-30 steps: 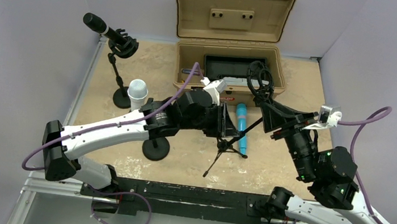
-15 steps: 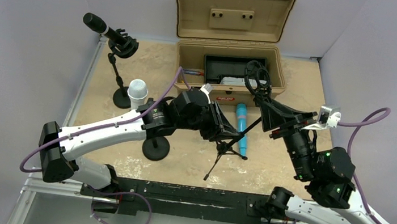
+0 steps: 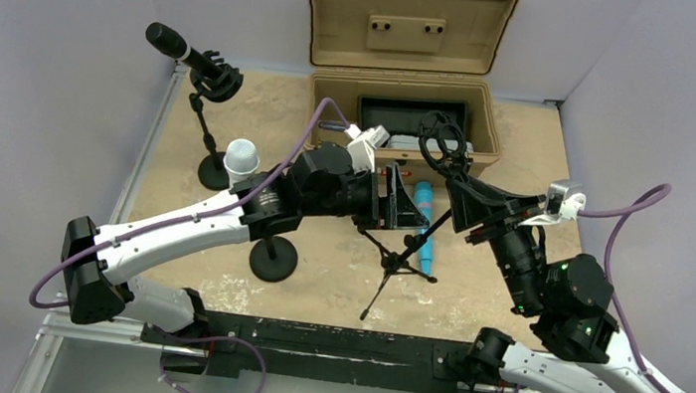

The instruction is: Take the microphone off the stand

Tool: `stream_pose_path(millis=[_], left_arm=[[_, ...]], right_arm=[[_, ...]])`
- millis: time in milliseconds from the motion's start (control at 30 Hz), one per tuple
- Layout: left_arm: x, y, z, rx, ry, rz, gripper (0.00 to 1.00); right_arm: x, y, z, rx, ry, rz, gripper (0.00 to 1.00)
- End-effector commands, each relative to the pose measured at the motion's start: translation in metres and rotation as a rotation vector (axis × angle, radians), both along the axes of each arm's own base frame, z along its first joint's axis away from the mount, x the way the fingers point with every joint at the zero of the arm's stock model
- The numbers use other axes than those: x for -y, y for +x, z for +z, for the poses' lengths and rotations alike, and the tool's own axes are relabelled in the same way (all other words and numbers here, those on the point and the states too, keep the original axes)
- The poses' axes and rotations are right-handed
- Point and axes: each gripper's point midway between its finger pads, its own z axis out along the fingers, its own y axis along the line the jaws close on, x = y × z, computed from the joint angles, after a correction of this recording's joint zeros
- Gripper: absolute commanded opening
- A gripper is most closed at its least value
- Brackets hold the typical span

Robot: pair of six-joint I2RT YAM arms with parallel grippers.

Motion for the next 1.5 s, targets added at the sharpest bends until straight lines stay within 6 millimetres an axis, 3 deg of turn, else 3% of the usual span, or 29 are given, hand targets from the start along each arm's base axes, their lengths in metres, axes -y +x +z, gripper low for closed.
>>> stream_pose_path(millis=[0,133,267,633,1000,1200,1267,1400,1467], left_arm=[[-0.002,-0.002,0.008,0.351,0.043,-0.159,0.63],[-0.004,-0.002,-0.001,0.43,0.078,-0.187,0.6],[-0.002,-0.002,-0.005,0.447,0.094,-0.211,0.48],[0.004,-0.015,-0.029,0.4,0.134,-0.26,0.5],[0.012,-0.023,-0.042,0.374,0.172,-0.282,0.34],[0.009,-0.02,-0.044,0.371,0.198,-0.264,0.31],[0.008,-0.017,-0.045,0.365,0.214,-0.251,0.24],[0.009,-0.012,-0.039,0.31,0.239,-0.209,0.0],[0.011,-0.013,-0.034,0.23,0.223,-0.173,0.0]], right_arm=[[0.008,-0.006,0.032,0.056,0.121,0.01,0.0],[0.007,-0.006,0.031,0.053,0.121,0.01,0.0],[0.005,-0.004,0.029,0.05,0.114,0.005,0.0],[0.005,-0.001,0.029,0.052,0.112,-0.008,0.0],[0.006,-0.002,0.029,0.052,0.112,-0.01,0.0],[0.008,-0.003,0.031,0.054,0.121,-0.009,0.0],[0.007,-0.003,0.031,0.054,0.121,-0.007,0.0],[0.004,-0.002,0.029,0.052,0.111,-0.002,0.0],[0.001,0.0,0.027,0.05,0.102,-0.004,0.0]])
